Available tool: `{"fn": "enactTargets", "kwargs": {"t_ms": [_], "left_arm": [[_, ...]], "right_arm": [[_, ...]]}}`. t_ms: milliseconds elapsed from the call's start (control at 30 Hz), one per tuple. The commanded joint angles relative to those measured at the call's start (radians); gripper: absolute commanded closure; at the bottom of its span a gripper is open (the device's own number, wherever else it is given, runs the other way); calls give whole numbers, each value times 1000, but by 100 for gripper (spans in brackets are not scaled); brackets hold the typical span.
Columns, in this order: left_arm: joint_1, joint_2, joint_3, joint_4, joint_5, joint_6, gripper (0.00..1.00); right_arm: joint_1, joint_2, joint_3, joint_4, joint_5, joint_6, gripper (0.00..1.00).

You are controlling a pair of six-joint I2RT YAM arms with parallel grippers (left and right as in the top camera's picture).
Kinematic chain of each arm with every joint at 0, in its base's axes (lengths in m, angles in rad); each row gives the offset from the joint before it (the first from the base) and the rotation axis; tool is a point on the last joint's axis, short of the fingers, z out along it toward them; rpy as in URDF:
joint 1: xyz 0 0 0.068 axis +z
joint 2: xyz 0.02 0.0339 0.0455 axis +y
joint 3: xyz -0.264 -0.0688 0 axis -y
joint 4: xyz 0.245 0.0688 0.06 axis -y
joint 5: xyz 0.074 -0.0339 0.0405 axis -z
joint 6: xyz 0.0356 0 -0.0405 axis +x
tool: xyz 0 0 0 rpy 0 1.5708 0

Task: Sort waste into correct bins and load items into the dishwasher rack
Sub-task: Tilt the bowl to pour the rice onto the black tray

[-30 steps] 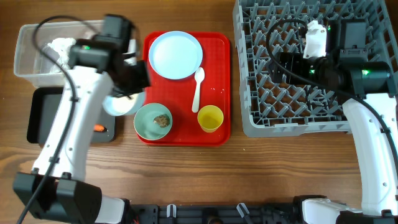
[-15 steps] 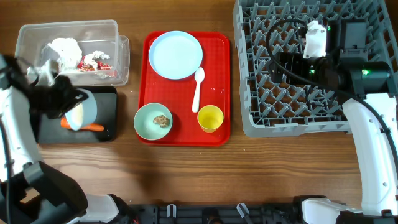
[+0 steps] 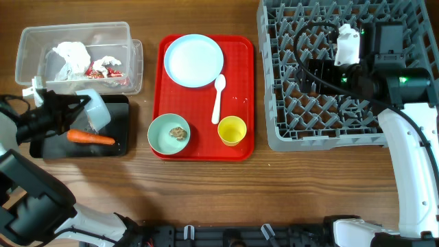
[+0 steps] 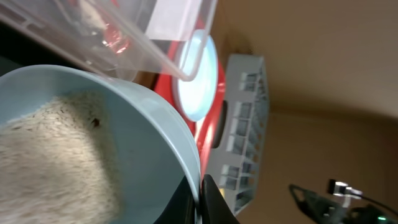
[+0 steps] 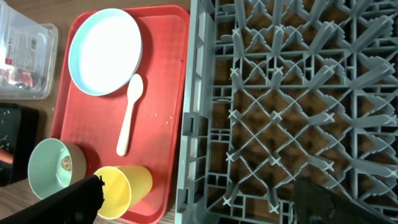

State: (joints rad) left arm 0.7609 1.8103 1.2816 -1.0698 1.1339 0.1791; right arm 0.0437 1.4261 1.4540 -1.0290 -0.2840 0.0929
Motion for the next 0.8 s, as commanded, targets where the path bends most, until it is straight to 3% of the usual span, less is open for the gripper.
{"fn": "enactTargets", "kwargs": {"t_ms": [0,400,767], "left_arm": [[32,6,-5,-24,142,23,96],[79,5,-5,-98,383,23,96],[97,5,-5,-133,387,23,96]], "right_arm": [[-4,8,13,-4,-2,14,0],[-4,8,13,-5,-2,15,0],[-4,8,13,-9,-2,15,0]]}}
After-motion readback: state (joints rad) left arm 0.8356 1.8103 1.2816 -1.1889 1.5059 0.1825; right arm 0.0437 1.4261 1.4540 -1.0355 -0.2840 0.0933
